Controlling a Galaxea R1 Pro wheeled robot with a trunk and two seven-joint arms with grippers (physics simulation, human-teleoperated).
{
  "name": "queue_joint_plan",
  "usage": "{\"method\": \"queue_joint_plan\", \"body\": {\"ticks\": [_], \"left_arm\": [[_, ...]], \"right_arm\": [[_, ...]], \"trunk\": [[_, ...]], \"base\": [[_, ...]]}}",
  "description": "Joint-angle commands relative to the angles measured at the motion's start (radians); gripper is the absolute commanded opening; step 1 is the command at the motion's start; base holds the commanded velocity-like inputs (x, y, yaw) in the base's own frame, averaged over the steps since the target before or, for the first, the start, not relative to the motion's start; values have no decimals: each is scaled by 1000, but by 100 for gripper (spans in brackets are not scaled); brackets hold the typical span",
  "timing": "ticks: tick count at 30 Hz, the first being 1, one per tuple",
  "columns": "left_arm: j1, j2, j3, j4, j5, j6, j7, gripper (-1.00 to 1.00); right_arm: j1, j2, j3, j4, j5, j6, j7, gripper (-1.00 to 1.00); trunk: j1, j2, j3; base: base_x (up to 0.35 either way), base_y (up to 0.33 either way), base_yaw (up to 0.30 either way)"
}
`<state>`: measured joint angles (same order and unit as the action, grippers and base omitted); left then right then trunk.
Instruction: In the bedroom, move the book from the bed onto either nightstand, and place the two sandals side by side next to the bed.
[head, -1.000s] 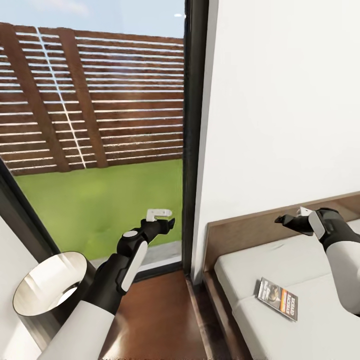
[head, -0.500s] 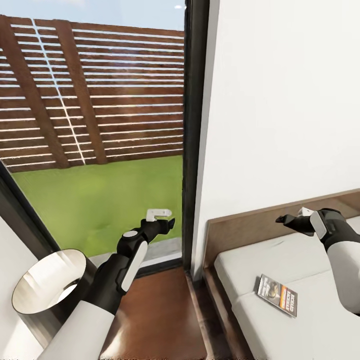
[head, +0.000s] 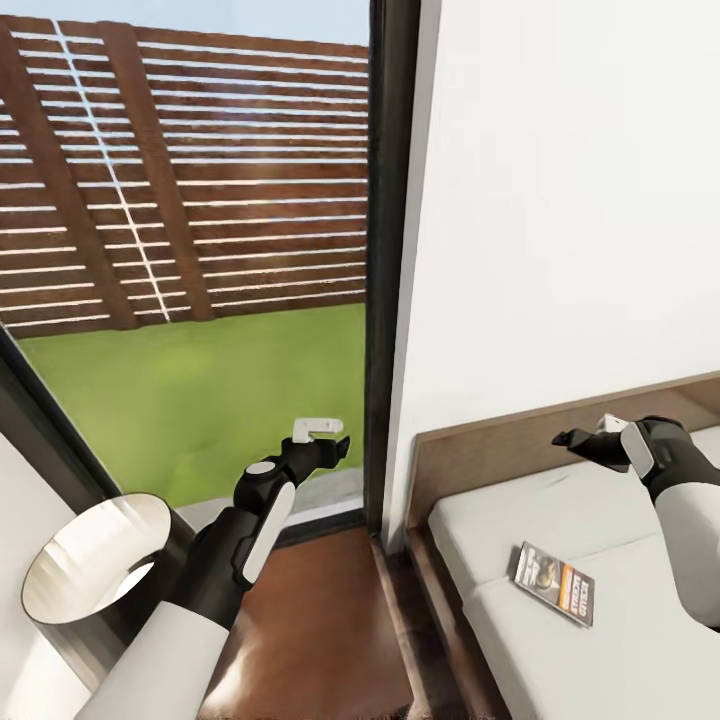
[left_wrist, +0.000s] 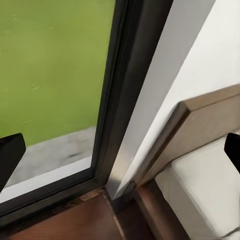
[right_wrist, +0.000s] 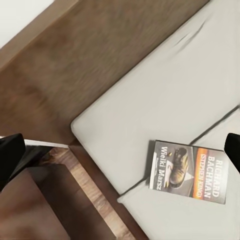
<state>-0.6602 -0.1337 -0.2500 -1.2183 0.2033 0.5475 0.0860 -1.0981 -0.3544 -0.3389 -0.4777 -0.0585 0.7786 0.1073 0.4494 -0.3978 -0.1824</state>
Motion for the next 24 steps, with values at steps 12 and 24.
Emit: {"method": "queue_joint_plan", "body": {"ticks": [12, 24], "left_arm": [[-1, 0, -2, -1, 10, 4, 9, 100], [-1, 0, -2, -1, 10, 4, 8, 100]], "right_arm": [[-1, -1, -3, -1, -4, 4, 0, 100], [-1, -4, -4, -1, -4, 3, -1, 100]], "trunk": [[1, -2, -21], [1, -2, -41]], "base": [[0, 0, 0], [0, 0, 0]]}}
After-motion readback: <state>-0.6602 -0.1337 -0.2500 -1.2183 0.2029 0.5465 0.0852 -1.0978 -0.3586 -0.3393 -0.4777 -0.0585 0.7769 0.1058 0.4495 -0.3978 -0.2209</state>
